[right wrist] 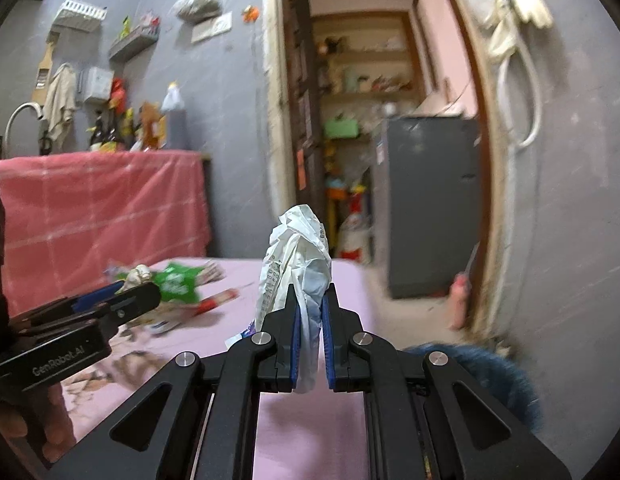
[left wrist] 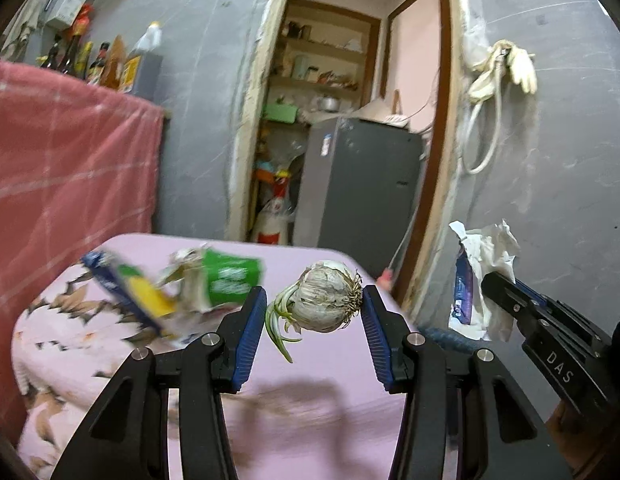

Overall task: Collect trash
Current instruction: 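Carry garlic and tissue over the blue bin and open both tools to drop them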

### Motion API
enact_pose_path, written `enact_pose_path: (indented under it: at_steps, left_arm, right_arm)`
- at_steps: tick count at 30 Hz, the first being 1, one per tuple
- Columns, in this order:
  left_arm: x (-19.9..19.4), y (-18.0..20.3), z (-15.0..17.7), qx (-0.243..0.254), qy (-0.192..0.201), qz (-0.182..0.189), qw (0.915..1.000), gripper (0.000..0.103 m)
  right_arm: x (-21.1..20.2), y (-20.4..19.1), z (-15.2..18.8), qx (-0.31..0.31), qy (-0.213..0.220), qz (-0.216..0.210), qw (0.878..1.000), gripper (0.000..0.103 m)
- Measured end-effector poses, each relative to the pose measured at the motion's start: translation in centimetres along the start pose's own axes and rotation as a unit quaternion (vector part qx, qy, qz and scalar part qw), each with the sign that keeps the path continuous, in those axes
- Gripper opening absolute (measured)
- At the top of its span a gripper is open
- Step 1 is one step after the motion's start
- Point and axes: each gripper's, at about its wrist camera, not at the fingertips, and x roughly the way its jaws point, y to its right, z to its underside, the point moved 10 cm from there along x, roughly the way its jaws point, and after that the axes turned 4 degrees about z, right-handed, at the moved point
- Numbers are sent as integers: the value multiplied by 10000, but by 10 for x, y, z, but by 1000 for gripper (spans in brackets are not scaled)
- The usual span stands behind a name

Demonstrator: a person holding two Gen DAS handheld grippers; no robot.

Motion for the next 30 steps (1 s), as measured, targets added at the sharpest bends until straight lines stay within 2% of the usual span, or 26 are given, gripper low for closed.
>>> enact_pose_path:
  at_steps: [7, 13, 18, 23, 30]
  left_arm:
    - [16, 57, -4, 225, 210, 322, 9990, 43]
    - [39, 104, 4, 241, 150, 590, 9979, 43]
    - [62, 136, 16, 56, -55, 776, 9970, 43]
    - [80, 163, 33, 96, -264, 823, 9962, 43]
    - [105, 176, 70, 215, -1022, 806, 9913, 43]
  right_arm:
    - [-17, 55, -4, 212, 240, 498, 9982, 8]
    - [-29, 106, 7, 315, 217, 977, 9945, 8]
    - [-41, 143, 16, 288, 227, 1385, 9897, 8]
    - [-46, 171, 32, 378, 133, 1567, 9868, 8]
    - [-41, 190, 57, 472, -206, 1522, 9870, 8]
